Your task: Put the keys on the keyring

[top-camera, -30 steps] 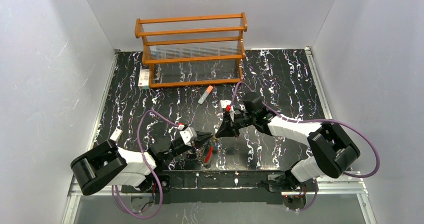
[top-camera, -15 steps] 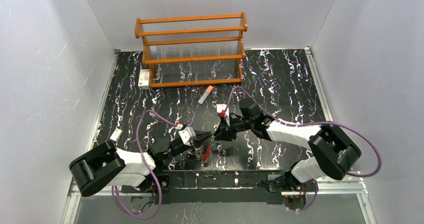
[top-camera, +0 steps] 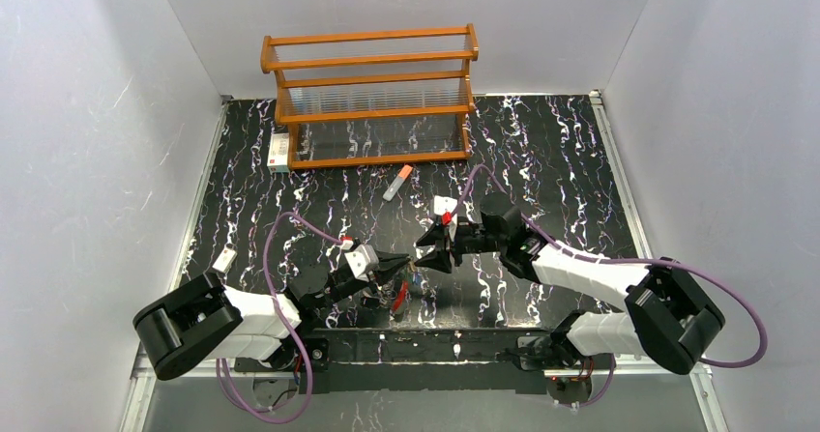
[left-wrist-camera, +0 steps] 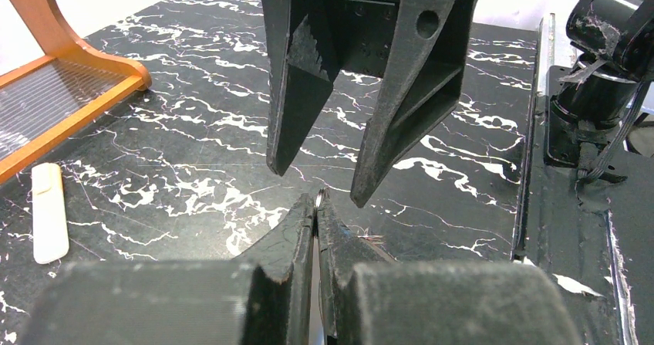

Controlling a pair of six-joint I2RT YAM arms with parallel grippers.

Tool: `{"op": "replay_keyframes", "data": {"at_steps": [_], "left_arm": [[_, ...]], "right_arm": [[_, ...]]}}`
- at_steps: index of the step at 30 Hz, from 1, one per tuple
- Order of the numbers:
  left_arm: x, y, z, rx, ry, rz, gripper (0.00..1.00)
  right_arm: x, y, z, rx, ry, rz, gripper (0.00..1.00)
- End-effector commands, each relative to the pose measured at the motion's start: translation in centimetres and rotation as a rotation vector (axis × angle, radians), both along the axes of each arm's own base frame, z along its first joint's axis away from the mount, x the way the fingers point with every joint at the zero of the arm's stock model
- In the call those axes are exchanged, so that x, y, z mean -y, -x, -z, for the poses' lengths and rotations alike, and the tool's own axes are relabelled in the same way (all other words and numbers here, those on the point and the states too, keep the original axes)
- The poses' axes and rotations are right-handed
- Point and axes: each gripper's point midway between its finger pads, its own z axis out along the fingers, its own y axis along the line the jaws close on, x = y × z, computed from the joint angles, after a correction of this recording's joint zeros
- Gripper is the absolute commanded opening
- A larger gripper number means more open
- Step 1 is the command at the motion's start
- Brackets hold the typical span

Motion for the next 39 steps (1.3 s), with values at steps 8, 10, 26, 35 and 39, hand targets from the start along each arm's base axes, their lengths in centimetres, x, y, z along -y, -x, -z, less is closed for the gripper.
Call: {"op": "replay_keyframes", "data": {"at_steps": [8, 10, 26, 35, 39], "left_arm": [[-0.3, 0.0, -2.2, 0.054, 0.069, -0.010, 0.00], [-0.2, 0.0, -2.2, 0.051, 0.071, -0.009, 0.00], [-0.5, -0.3, -2.1, 0.048, 0.070, -0.032, 0.02], [-1.7, -1.3, -1.7, 0.063, 0.028, -0.114, 0.42], [-1.7, -1.3, 1.0, 0.059, -0.121, -0.095, 0.44]], "right_arm": [[-2.0, 0.3, -1.9, -0.028, -0.081, -0.089, 0.35], [-2.0, 0.3, -1.9, -0.030, -0.084, -0.091, 0.32], [-1.9, 0.2, -0.7, -0.030, -0.034, -0.104, 0.01], [0.4, -0.5, 2.2, -0.018, 0.212, -0.071, 0.01], [1.6, -0.4, 4.1, -0.056, 0.344, -0.080, 0.01]]}}
